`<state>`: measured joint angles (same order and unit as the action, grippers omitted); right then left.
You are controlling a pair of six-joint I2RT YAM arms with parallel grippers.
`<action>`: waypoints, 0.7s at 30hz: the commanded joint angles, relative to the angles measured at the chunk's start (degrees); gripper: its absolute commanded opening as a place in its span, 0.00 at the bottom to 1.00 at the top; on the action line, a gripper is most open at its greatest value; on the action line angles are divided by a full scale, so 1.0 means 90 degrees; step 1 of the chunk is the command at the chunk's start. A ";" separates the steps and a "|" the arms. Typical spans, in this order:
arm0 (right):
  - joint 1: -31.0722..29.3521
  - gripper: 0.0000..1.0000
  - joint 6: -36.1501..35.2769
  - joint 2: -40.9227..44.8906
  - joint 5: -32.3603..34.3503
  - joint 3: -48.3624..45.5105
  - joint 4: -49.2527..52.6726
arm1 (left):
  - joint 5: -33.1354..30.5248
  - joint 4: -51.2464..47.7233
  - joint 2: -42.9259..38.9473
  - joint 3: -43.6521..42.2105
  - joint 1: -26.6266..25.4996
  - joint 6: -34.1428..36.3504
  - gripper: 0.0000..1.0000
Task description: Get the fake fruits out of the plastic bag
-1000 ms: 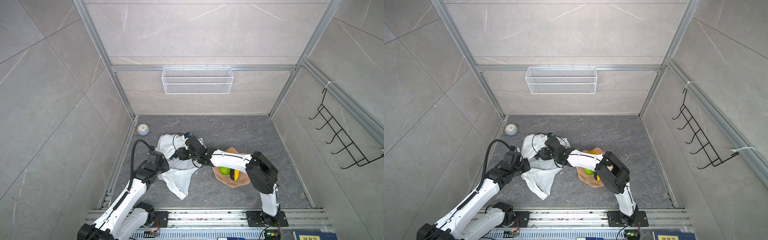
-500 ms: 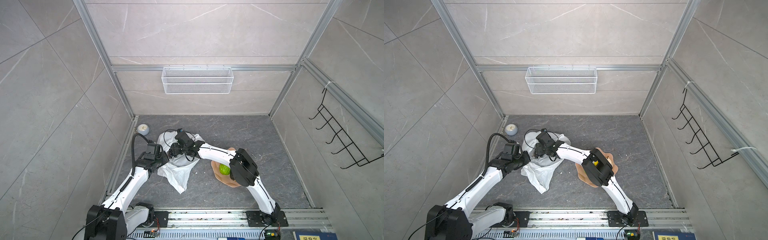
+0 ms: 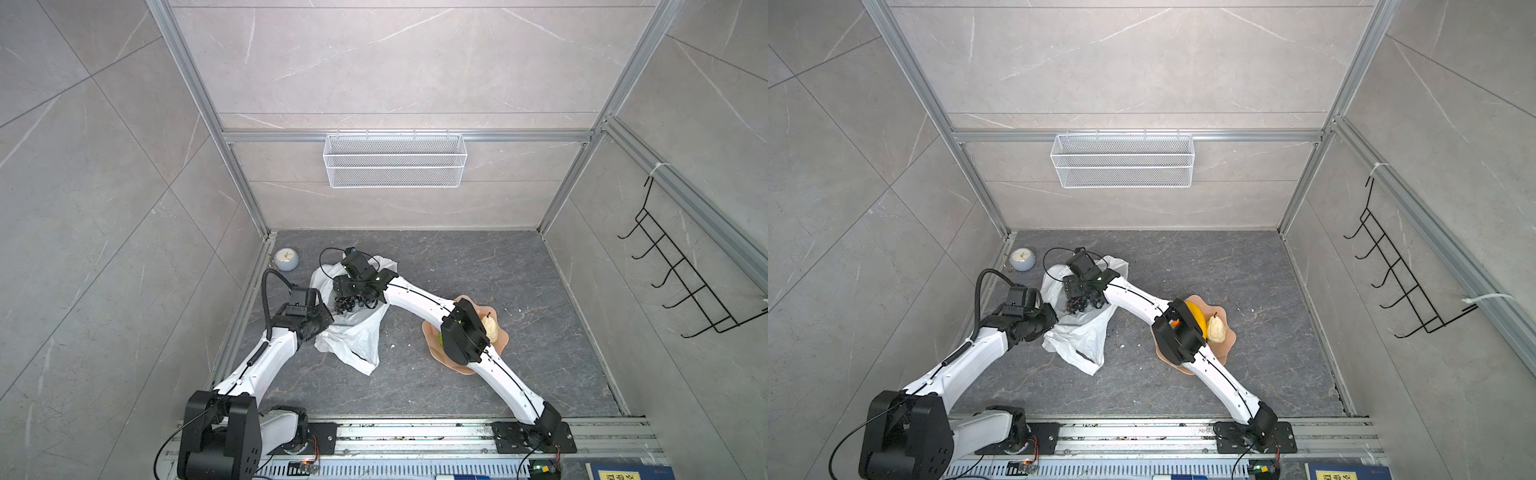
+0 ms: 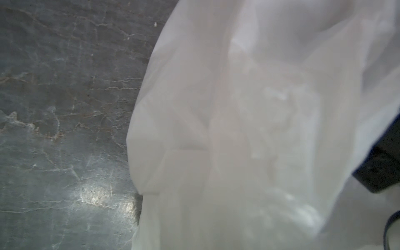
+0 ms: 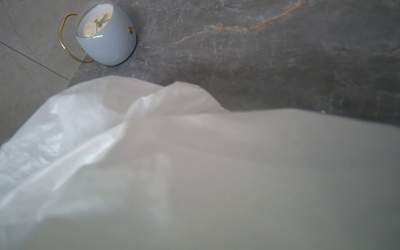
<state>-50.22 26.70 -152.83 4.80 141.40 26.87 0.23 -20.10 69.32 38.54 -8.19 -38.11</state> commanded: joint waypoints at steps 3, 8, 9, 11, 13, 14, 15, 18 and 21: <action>0.0001 0.84 -0.0124 -0.0790 0.0031 0.1211 0.0690 | 0.0568 0.0221 0.0190 -0.0162 0.0040 -0.0150 0.00; 0.0003 0.91 -0.0087 -0.1133 -0.0200 0.1643 0.0607 | 0.0859 0.0308 0.0187 -0.0305 0.0041 -0.0117 0.00; -0.0002 0.92 -0.0073 -0.1162 -0.0341 0.1635 0.0507 | 0.0940 0.0309 0.0203 -0.0311 0.0040 -0.0109 0.00; -0.0004 0.89 -0.0009 -0.1263 -0.0391 0.1750 0.0522 | 0.1169 0.0362 0.0210 -0.0377 0.0031 -0.0175 0.00; 0.0018 0.84 0.0144 -0.1352 -0.0111 0.1976 0.0928 | 0.1323 0.0378 0.0148 -0.0491 -0.0007 -0.0296 0.00; 0.0030 0.82 0.0177 -0.1325 -0.0006 0.1952 0.1106 | 0.1331 0.0384 0.0057 -0.0582 -0.0049 -0.0374 0.00; 0.0042 0.81 0.0209 -0.1269 0.0055 0.1841 0.1193 | 0.1339 0.0404 -0.0024 -0.0669 -0.0094 -0.0450 0.00; 0.0043 0.80 0.0179 -0.0763 0.0050 0.0985 0.1236 | 0.1328 0.0394 -0.0334 -0.0914 -0.0244 -0.0637 0.00; -0.0005 0.80 0.0109 0.0326 -0.0018 -0.1037 0.0375 | 0.1210 0.0248 -0.0679 -0.1120 -0.0282 -0.0775 0.00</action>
<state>-50.22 27.40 -155.94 3.86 142.28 30.35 10.04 -16.12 66.13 29.45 -10.22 -42.68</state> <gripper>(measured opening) 0.800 0.056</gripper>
